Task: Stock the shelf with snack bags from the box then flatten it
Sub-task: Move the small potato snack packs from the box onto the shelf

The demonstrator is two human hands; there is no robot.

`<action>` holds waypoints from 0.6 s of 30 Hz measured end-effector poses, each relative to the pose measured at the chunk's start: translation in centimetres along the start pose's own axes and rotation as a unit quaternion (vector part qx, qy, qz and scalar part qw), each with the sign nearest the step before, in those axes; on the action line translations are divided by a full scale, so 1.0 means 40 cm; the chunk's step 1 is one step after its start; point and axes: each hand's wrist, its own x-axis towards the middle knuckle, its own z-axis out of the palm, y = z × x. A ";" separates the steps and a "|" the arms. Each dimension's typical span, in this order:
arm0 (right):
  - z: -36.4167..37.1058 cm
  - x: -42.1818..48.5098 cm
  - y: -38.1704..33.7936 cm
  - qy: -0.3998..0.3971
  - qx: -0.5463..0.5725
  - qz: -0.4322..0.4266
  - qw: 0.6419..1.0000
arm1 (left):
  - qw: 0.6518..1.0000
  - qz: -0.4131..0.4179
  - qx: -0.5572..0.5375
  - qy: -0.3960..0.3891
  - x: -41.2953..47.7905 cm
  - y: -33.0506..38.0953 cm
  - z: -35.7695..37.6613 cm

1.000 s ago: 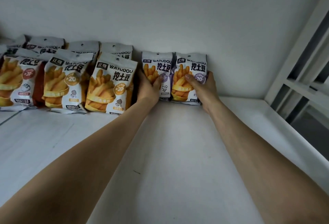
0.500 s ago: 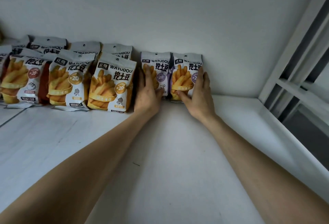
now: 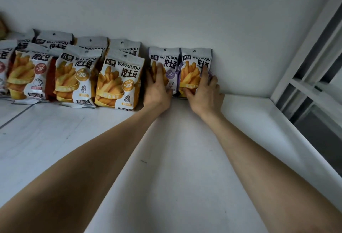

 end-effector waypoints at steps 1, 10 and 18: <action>-0.003 -0.006 -0.006 -0.004 -0.005 0.007 1.000 | 1.000 -0.002 0.009 -0.010 -0.014 0.005 -0.006; -0.071 -0.126 -0.012 -0.038 -0.032 0.006 0.999 | 0.996 0.003 0.036 -0.086 -0.166 -0.005 -0.065; -0.171 -0.295 -0.021 -0.066 -0.132 -0.039 0.988 | 0.973 0.050 0.155 -0.161 -0.322 -0.029 -0.190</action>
